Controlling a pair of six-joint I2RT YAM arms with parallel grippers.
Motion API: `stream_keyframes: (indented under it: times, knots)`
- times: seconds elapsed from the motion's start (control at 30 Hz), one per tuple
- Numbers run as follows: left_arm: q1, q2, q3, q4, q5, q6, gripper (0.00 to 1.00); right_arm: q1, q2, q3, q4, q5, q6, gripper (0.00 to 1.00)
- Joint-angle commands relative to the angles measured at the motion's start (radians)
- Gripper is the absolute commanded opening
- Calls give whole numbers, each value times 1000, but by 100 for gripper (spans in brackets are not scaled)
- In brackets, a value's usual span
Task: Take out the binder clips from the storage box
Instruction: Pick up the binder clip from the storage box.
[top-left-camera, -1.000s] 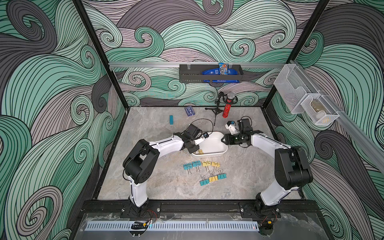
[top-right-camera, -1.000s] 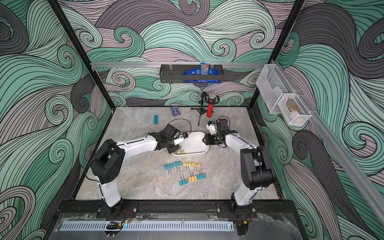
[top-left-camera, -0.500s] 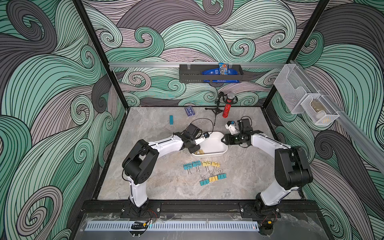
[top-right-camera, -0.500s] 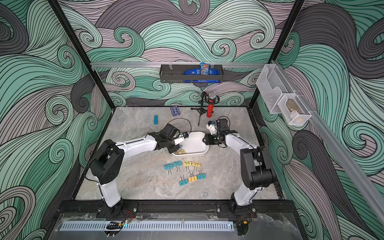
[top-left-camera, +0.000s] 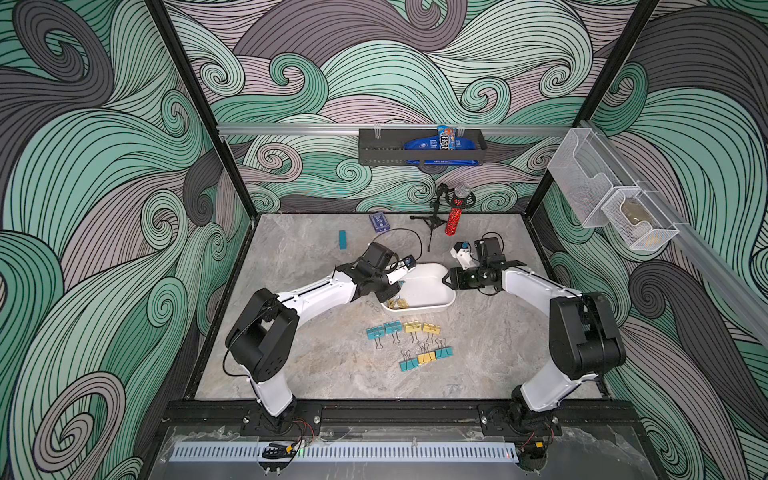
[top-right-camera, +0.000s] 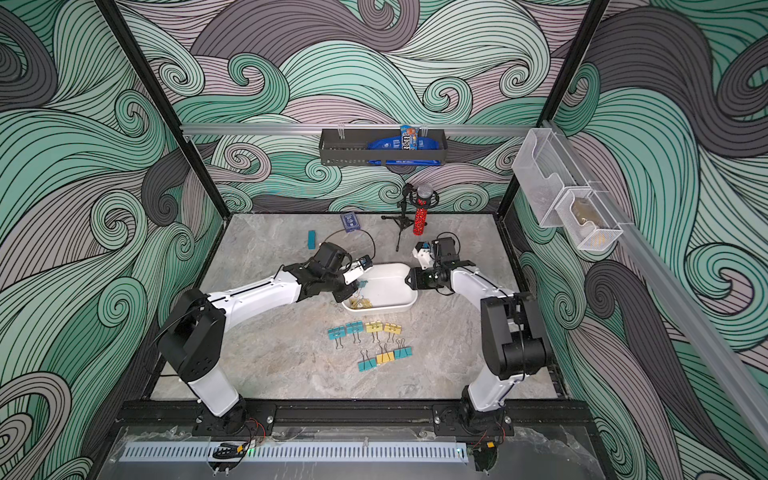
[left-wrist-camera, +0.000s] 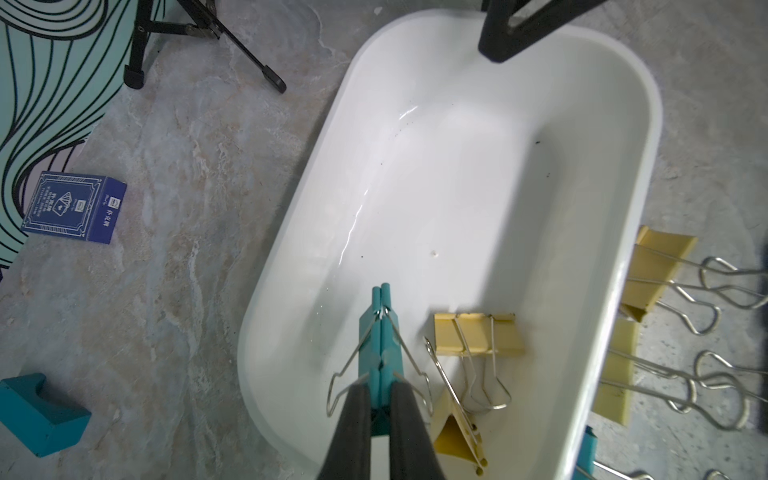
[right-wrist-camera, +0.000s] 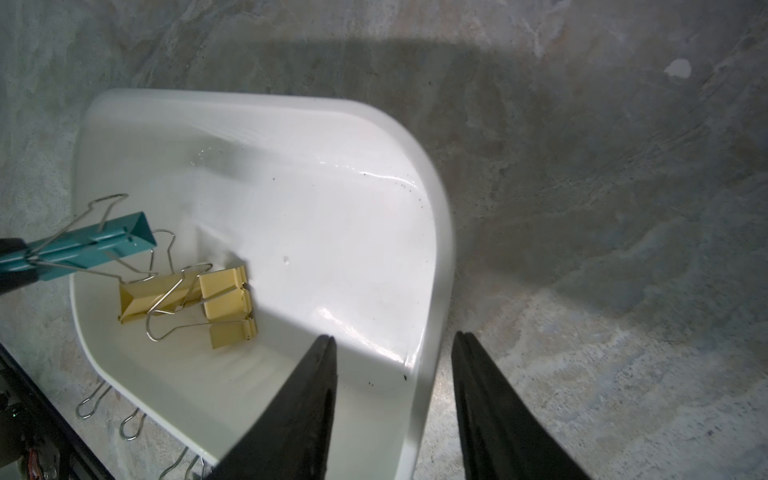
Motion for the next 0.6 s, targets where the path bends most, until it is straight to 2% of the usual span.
stream_keyframes:
  times: [0.0, 0.3, 0.57]
  knots:
    - [37, -96, -35, 72, 99, -81, 8, 4, -4, 8, 9, -4, -9, 47]
    - [164, -288, -193, 228, 333, -258, 12, 6, -10, 5, 9, -7, -9, 47]
    - [254, -409, -326, 267, 420, -446, 12, 5, -12, 5, 10, -14, -7, 47]
